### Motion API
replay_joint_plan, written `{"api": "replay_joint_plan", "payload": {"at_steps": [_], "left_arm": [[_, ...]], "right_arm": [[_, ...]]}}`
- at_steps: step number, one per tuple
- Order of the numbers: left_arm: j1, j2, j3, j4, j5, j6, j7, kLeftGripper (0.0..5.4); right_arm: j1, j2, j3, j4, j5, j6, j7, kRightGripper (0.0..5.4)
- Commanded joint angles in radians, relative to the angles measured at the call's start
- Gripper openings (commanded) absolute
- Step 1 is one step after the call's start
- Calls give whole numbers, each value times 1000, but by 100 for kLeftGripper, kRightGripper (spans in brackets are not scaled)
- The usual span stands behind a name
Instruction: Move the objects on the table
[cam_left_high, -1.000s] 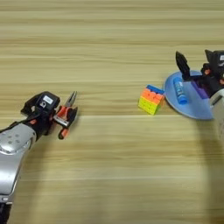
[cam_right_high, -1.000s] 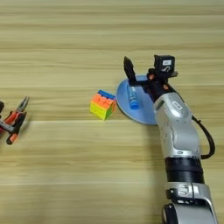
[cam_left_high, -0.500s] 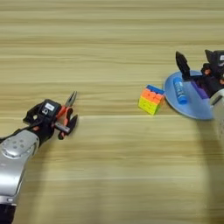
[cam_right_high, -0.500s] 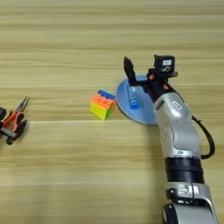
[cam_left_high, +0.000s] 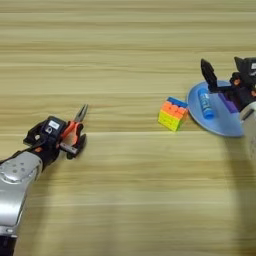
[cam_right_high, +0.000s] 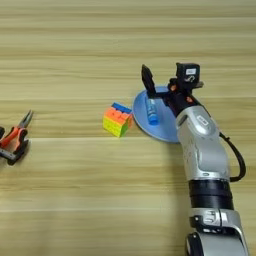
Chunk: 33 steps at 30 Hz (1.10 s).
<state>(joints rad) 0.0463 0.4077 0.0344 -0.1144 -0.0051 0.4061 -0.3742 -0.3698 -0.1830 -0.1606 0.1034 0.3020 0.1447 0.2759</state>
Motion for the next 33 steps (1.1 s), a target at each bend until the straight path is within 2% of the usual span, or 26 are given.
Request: {"api": "replay_joint_plan", "payload": {"at_steps": [1, 7, 25, 27, 33], "left_arm": [[-18, 3, 4, 33, -5, 10, 0, 537], [-32, 6, 0, 83, -1, 11, -1, 537], [-28, 10, -12, 107, -6, 42, -24, 537], [-30, 8, -8, 115, -16, 54, -31, 537], [-46, -1, 10, 173, -76, 88, -63, 473]], "right_arm": [[-17, -3, -1, 0, 4, 5, 6, 540], [-21, 0, 0, 2, 3, 3, 5, 540], [-31, -1, -4, -8, 8, 7, 1, 540], [-31, 0, -5, -12, 9, 8, 0, 540], [-29, -2, -10, -21, 12, 8, -2, 540]]}}
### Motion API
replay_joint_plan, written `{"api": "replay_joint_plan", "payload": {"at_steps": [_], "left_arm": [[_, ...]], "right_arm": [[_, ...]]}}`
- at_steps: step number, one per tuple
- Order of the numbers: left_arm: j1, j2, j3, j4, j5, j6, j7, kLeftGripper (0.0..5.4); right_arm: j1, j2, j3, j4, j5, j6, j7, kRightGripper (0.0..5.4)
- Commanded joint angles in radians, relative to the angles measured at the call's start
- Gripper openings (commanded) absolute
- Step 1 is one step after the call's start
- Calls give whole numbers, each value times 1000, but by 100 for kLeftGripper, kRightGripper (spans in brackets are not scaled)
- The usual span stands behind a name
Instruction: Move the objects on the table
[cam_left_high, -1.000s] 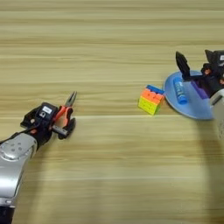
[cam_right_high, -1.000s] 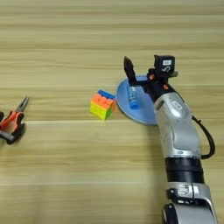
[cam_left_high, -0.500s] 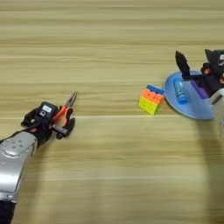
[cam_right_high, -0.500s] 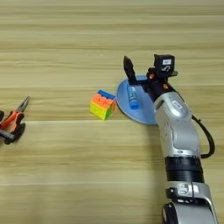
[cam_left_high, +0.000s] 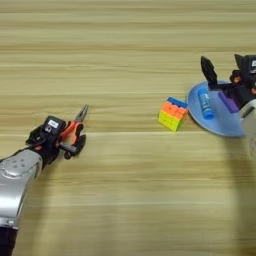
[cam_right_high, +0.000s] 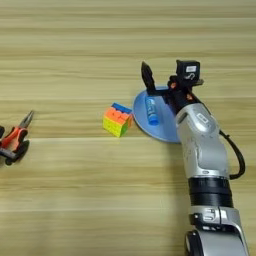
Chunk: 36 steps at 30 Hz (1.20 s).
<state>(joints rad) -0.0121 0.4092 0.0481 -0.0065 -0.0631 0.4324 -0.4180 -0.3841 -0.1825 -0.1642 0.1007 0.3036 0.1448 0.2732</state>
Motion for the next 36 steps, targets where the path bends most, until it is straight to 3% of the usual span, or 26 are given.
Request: {"api": "replay_joint_plan", "payload": {"at_steps": [1, 20, 36], "left_arm": [[10, -1, -3, 74, -23, 63, -21, 464], [-13, 9, 3, 151, -52, 50, -28, 327], [-18, 6, 13, 135, -62, 31, -30, 325]], "right_arm": [[-14, -2, -7, -19, 10, 8, 0, 540], [-16, -3, -8, -26, 16, 11, -5, 540], [-20, -2, -5, -14, 16, 6, -5, 540]]}}
